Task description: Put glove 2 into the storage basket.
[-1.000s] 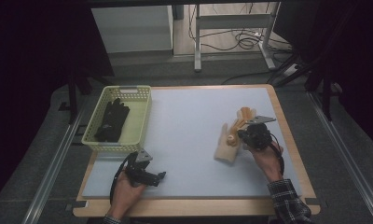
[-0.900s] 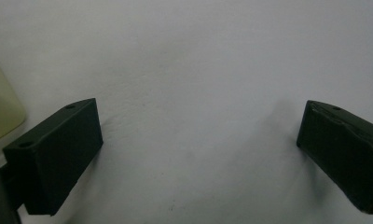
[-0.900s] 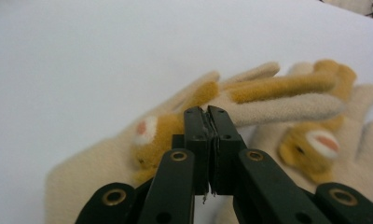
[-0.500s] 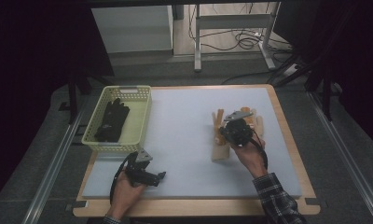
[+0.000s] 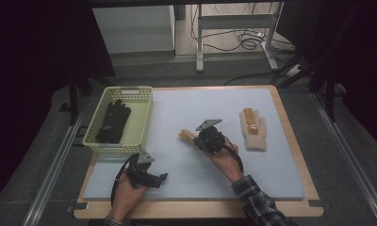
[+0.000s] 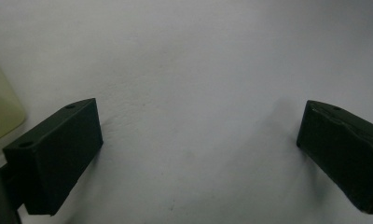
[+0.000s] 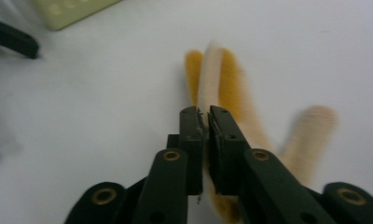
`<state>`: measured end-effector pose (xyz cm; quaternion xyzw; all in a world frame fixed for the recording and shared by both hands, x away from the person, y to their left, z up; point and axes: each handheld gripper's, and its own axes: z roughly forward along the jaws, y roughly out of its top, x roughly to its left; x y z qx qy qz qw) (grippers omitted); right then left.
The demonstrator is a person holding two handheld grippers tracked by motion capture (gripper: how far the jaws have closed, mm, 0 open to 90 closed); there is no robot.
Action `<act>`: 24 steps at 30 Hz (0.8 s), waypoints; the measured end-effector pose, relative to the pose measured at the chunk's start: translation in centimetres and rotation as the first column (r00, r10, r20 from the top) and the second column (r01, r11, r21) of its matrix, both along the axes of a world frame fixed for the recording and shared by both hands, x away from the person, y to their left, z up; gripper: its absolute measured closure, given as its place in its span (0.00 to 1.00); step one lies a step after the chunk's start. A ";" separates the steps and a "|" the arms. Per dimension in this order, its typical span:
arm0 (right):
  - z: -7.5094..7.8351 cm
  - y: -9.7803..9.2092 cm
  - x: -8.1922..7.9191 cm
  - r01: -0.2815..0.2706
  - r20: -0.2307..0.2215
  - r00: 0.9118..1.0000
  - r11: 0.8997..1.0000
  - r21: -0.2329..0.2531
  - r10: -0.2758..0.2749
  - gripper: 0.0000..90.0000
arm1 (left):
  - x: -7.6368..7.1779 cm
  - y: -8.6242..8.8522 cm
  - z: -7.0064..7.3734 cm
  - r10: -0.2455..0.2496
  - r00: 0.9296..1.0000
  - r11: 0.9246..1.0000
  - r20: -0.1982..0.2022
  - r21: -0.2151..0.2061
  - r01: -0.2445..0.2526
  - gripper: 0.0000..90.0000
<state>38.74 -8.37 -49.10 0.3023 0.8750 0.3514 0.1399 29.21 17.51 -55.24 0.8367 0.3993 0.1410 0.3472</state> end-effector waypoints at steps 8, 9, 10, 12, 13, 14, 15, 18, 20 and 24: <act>0.8 -0.2 -0.1 -0.017 0.017 1.000 0.999 0.046 0.016 0.72 | 0.0 0.0 0.0 0.000 1.000 1.000 0.000 -0.002 0.000 0.00; 1.1 -0.9 0.0 -0.006 0.016 1.000 0.998 0.060 0.005 0.72 | 0.0 0.0 0.0 0.000 1.000 1.000 0.000 -0.002 0.000 0.00; 1.3 -1.5 0.1 0.006 0.015 1.000 0.998 0.069 -0.007 0.72 | 0.0 0.0 0.0 0.000 1.000 1.000 0.000 -0.002 0.000 0.00; 1.7 -2.9 0.3 0.034 0.017 0.999 0.996 0.086 -0.035 0.72 | 0.0 0.0 0.0 0.000 1.000 1.000 0.000 -0.003 0.000 0.00; 1.7 -3.6 0.3 0.048 0.016 0.999 0.995 0.090 -0.050 0.72 | 0.0 0.0 0.0 0.001 1.000 1.000 -0.001 -0.004 -0.001 0.00; 1.7 -4.1 0.4 0.057 0.013 0.998 0.995 0.086 -0.059 0.72 | 0.0 0.0 0.0 0.001 1.000 1.000 -0.001 -0.004 -0.001 0.00; 1.5 -4.4 0.4 0.066 0.010 0.998 0.994 0.084 -0.067 0.72 | 0.0 0.0 0.0 0.001 1.000 1.000 -0.001 -0.004 -0.001 0.00; 0.8 -5.2 0.5 0.079 0.000 0.997 0.994 0.074 -0.079 0.72 | 0.0 0.0 0.0 0.001 1.000 1.000 -0.001 -0.004 -0.001 0.00; 0.1 -5.4 0.6 0.088 0.002 0.996 0.994 0.061 -0.089 0.72 | 0.0 0.0 0.0 0.001 1.000 1.000 -0.001 -0.004 -0.001 0.00; -1.4 -5.9 0.8 0.125 0.038 0.992 0.992 -0.013 -0.124 0.80 | 0.0 0.0 0.0 0.001 1.000 1.000 -0.001 -0.004 -0.001 0.00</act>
